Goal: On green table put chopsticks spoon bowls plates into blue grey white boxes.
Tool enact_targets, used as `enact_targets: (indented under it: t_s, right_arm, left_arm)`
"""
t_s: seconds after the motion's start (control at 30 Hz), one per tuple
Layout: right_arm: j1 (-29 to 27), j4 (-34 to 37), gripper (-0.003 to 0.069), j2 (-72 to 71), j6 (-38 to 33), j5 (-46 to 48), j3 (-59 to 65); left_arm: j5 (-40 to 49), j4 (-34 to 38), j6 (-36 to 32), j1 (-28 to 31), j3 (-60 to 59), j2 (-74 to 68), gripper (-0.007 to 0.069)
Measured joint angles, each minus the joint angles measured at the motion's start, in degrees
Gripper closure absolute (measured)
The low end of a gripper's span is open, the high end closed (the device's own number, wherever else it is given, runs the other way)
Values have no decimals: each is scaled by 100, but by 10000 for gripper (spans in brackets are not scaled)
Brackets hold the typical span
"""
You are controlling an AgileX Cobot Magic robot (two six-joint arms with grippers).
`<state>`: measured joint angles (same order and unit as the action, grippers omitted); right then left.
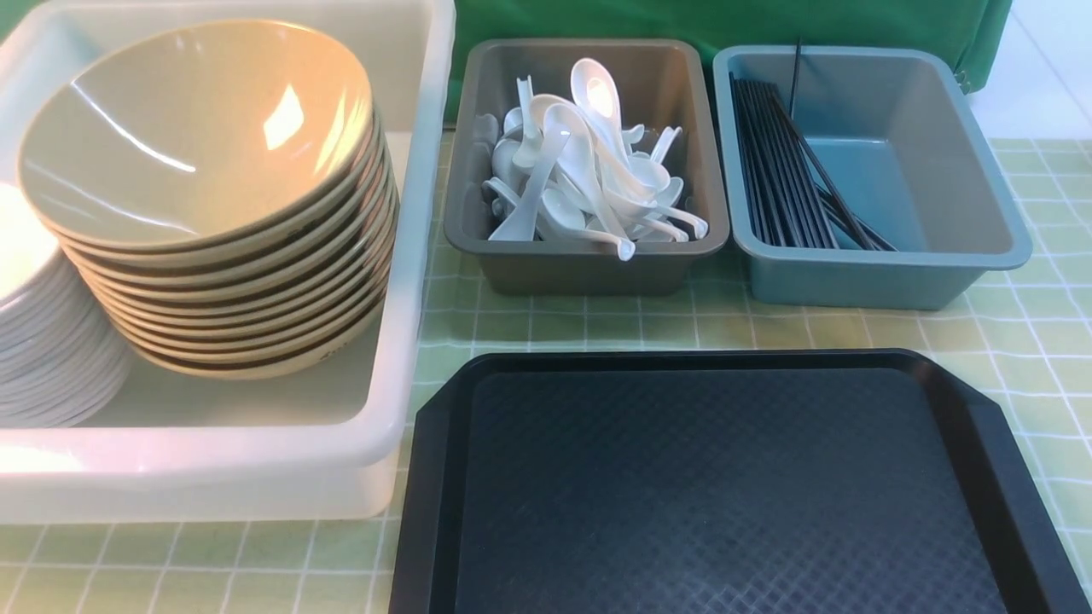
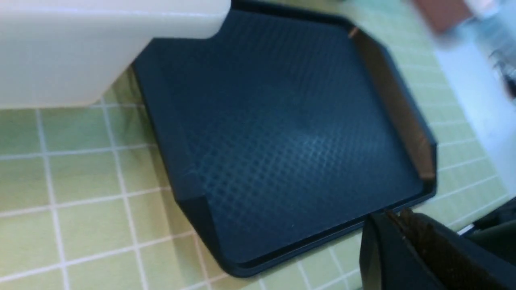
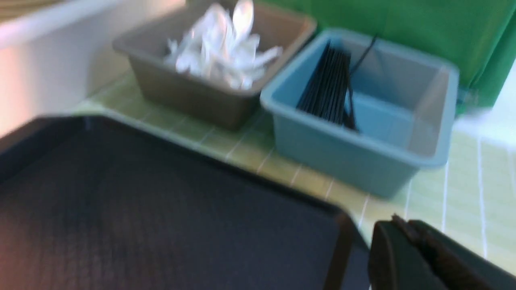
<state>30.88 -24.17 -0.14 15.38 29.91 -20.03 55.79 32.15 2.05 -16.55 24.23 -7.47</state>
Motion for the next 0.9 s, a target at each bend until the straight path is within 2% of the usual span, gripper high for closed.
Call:
enact_targets:
  t_s: [0.27, 0.77, 0.83, 0.9]
  right_arm:
    - [0, -94, 632, -65, 18, -198, 134]
    - [0, -96, 620, -69, 18, -199, 134]
    - [0, -96, 618, -69, 18, -199, 134]
    - [0, -96, 615, -69, 18, -199, 134]
  left_arm:
    - [-107, 241, 272, 0, -76, 820, 626]
    - [-7, 203, 177, 0, -81, 838, 626]
    - [-388, -271, -51, 0, -228, 838, 626]
    - [-1307, -740, 108, 0, -556, 838, 626]
